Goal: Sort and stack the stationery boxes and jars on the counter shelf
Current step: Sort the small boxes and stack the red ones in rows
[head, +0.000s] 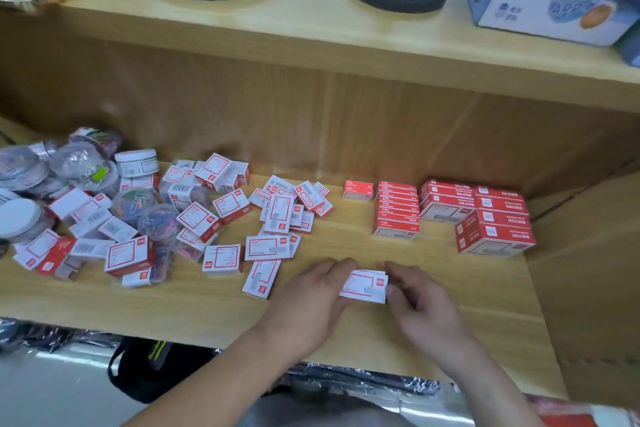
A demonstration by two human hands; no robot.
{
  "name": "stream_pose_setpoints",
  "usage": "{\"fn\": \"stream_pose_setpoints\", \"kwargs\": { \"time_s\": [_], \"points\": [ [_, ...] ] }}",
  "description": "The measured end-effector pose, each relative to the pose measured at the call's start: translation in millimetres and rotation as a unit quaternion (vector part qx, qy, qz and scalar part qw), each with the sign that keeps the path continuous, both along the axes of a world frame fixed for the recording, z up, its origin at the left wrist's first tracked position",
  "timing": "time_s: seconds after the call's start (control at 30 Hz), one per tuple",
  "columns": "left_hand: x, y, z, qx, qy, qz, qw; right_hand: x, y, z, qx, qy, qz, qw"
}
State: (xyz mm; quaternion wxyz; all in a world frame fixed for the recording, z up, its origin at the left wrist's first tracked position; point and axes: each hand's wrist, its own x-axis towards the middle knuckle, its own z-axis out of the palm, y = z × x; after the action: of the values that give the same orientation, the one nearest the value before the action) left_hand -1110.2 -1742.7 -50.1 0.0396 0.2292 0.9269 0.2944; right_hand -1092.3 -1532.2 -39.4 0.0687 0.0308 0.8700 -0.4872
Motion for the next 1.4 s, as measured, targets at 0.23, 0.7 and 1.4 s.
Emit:
{"fn": "stream_pose_setpoints", "kwargs": {
  "time_s": [0.23,0.7,1.4],
  "points": [
    [-23.0,40.6,1.1,0.033,0.064,-0.006,0.997,-21.1,33.7,1.3,-0.079,0.006,-0.060,0.995],
    [-39.8,74.3,-12.7,-0.022,0.001,0.150,0.988,-48.1,40.9,-30.0,0.096,0.134,-0.072,0.984],
    [-20.3,63.2,-23.7,0.115,0.010,0.162,0.980,-25.4,48.8,-15.9,0.051,0.079,-0.101,0.990]
  ]
}}
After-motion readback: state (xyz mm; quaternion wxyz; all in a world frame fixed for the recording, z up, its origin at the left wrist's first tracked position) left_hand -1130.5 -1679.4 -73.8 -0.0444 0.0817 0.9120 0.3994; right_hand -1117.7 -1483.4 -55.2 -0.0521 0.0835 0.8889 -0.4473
